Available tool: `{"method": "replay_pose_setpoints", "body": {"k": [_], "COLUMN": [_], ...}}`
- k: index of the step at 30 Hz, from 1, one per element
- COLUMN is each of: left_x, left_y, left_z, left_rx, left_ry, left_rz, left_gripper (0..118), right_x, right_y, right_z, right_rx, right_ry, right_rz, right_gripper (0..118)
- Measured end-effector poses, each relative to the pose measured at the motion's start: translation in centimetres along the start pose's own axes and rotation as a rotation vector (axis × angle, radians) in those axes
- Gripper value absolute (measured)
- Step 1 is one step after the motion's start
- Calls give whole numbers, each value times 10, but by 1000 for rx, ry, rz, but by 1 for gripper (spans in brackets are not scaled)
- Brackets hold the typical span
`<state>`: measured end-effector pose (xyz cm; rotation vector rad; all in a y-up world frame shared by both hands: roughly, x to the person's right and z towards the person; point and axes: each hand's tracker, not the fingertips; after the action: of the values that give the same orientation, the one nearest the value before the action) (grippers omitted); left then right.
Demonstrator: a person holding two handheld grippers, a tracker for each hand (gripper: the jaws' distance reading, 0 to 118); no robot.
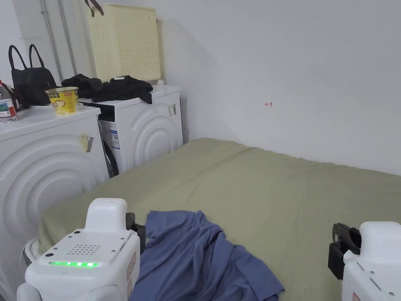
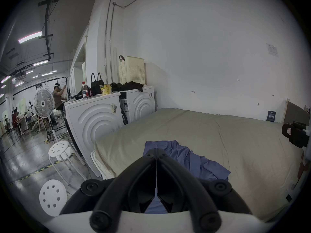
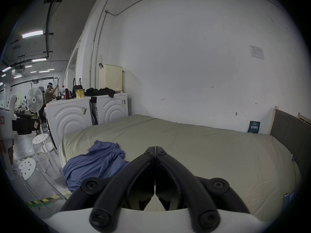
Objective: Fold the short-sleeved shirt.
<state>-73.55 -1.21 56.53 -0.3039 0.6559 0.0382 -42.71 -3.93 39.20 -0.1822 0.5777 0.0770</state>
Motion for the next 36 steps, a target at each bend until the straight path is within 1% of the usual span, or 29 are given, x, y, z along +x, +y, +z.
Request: {"method": "replay_pose_setpoints", "body": {"k": [8, 14, 21, 28, 29, 30, 31, 32, 33, 34, 35, 36], "left_x": [7, 21, 39, 51, 52, 54, 56, 59, 63, 65, 68, 71], "left_y": [-6, -18, -57, -101, -104, -107, -110, -112, -117, -123, -126, -133], "left_z": [-25, -76, -172, -257, -264, -268, -273, -274, -282, -276, -273, -272], "left_rx": [-42, -128, -350, -626, -648, -681, -713, -710, -758, -746, -754, -799], "left_ry": [-20, -57, -111, -197, -203, -220, -243, -263, -266, -276, -269, -265], "left_rz": [2, 9, 12, 80, 87, 82, 71, 46, 18, 48, 25, 3], "left_gripper": [0, 0, 0, 0, 9, 9, 15, 52, 102, 118, 114, 114], "right_x": [-2, 1, 8, 21, 22, 23, 25, 26, 27, 28, 28, 29], "right_y": [-7, -15, -35, -55, -59, -63, -67, -71, -74, -77, -79, -81], "right_z": [-8, -19, -37, -49, -50, -52, -54, -55, -56, -55, -55, -54], "right_rx": [-21, -45, -104, -171, -178, -191, -205, -219, -233, -238, -245, -252], "right_ry": [8, 13, 12, 11, 12, 11, 13, 14, 15, 20, 23, 25], "right_rz": [9, 12, -3, -33, -33, -32, -35, -37, -41, -49, -55, -61], "right_gripper": [0, 0, 0, 0, 0, 0, 0, 0, 0, 0, 0, 0]}}
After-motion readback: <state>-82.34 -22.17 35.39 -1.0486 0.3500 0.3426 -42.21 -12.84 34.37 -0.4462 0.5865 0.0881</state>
